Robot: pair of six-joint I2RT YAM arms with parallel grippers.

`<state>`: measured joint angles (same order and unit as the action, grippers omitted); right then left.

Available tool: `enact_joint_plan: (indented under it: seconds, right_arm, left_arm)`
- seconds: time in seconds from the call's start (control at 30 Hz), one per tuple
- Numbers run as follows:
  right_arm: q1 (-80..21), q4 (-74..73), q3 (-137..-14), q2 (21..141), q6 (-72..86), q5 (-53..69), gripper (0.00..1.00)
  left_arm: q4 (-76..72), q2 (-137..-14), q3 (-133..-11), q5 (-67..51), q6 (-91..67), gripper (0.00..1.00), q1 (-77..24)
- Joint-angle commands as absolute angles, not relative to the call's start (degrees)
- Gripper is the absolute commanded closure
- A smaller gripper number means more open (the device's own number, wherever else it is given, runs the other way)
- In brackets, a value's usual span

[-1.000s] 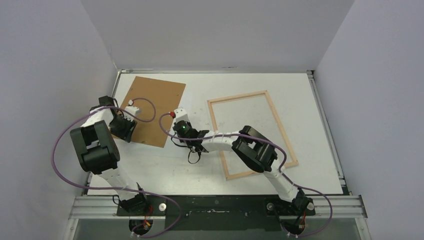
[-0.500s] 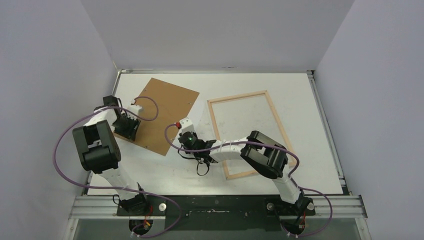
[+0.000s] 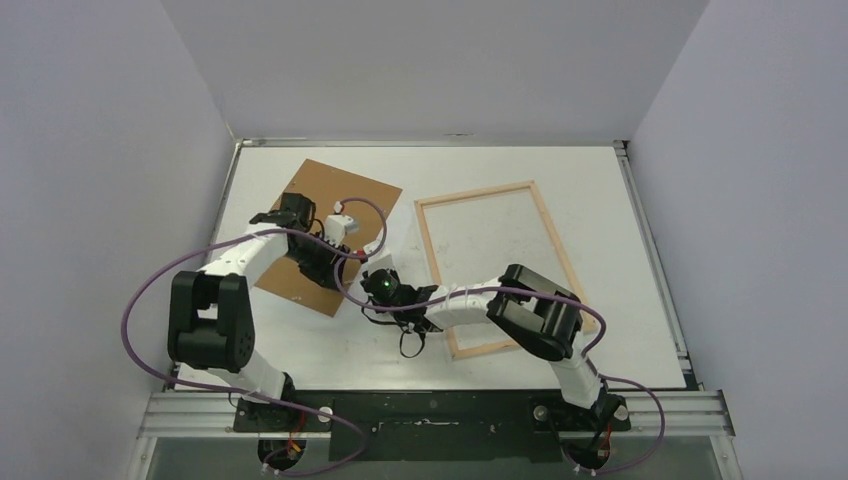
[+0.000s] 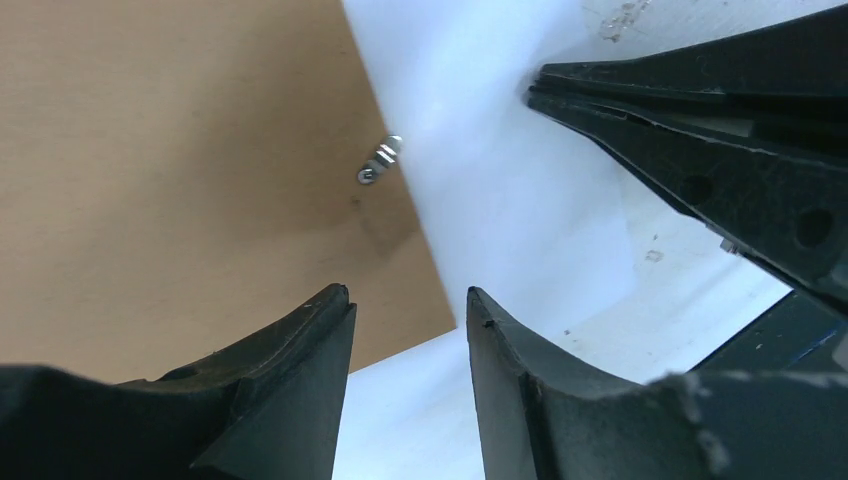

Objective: Put the photo into the frame
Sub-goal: Move the photo to the center of the board.

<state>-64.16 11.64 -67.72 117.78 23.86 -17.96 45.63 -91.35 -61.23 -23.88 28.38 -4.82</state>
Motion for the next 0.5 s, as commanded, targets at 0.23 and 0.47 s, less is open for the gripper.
enact_joint_plan:
  seconds: [0.23,0.47]
  right_arm:
    - [-64.73,9.98,-57.42,117.84,28.61,-13.58,0.95]
    - [-64.35,10.89,-56.87,117.65,28.85,-14.26,0.95]
  left_arm:
    - [35.74,-90.69,-54.76,-18.89,20.22,0.53,-9.90]
    - [33.86,-90.26,-51.31,-14.02,20.68,0.54,-13.48]
